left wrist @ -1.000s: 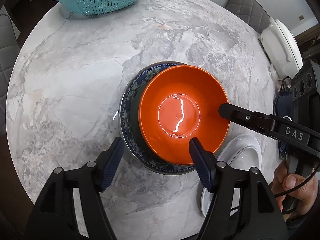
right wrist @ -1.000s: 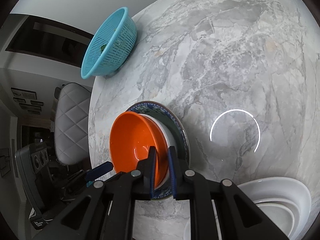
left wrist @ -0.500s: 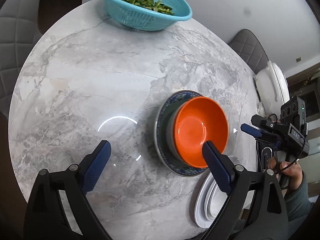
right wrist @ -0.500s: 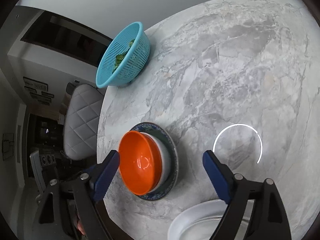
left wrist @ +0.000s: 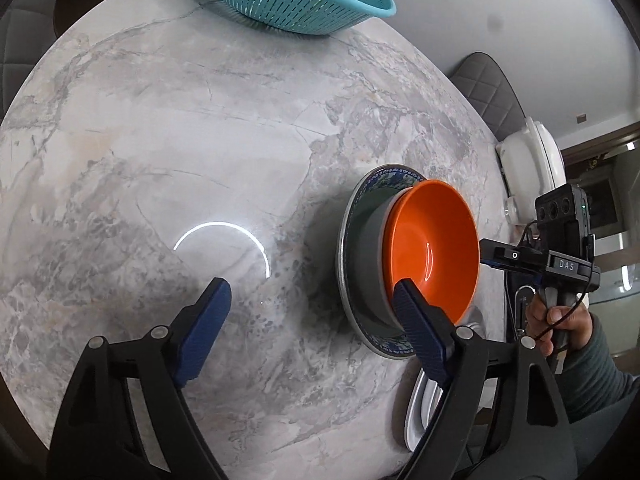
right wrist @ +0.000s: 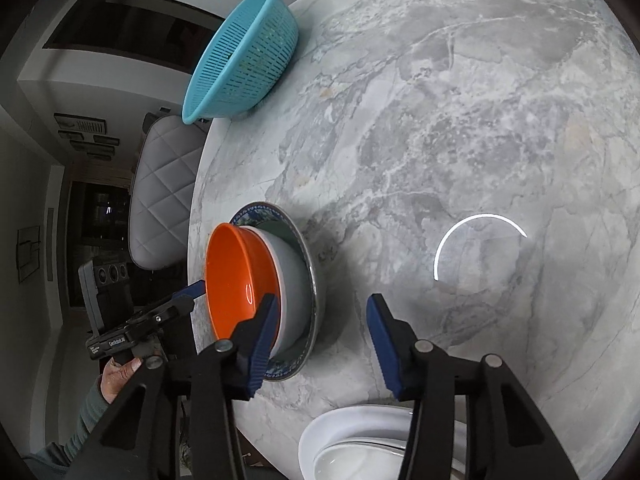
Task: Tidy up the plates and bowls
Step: 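Close both grippers on the patterned bowl rim holding the nested bowls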
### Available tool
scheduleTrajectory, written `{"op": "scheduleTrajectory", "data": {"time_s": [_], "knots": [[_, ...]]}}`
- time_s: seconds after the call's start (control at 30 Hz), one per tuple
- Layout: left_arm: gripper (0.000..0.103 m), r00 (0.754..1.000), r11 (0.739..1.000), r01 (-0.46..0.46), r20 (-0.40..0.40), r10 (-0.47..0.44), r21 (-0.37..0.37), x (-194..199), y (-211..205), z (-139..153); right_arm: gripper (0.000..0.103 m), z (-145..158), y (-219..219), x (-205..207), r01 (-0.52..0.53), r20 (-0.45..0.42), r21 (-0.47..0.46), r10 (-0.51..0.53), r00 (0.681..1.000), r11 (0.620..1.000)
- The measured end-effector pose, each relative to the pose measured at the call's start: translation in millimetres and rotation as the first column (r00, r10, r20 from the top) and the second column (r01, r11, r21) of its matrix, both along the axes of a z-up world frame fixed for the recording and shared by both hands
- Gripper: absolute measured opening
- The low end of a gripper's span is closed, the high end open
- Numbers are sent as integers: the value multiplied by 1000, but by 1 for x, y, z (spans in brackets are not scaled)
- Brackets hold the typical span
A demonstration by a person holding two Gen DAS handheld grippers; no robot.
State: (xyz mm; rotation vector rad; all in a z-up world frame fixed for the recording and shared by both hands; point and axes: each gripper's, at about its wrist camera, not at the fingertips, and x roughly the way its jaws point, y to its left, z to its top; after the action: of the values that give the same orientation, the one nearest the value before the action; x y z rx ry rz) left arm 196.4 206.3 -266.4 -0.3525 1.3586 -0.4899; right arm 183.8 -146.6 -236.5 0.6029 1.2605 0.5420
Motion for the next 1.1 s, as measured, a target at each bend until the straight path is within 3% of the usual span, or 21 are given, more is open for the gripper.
{"op": "scheduleTrajectory", "data": {"time_s": [0.3,0.5,0.77,0.93,1.1], "knots": [[81,1000,1000,12,-17,-12,-7,2,0,-11,48,-11,7,11,-33,-29,-6,32,999,999],[49,998,999,52,-36,-52,3,4,-11,-20,40,-18,15,16,-71,-49,-15,70,996,997],[46,997,997,72,-36,-71,7,6,-23,-25,33,-27,22,20,-87,-60,-11,86,994,996],[37,995,996,91,-43,-91,13,8,-29,-26,31,-30,23,22,-89,-55,1,89,994,996],[19,994,994,107,-40,-106,12,10,-37,-21,24,-28,30,24,-100,-40,0,100,994,995]]}}
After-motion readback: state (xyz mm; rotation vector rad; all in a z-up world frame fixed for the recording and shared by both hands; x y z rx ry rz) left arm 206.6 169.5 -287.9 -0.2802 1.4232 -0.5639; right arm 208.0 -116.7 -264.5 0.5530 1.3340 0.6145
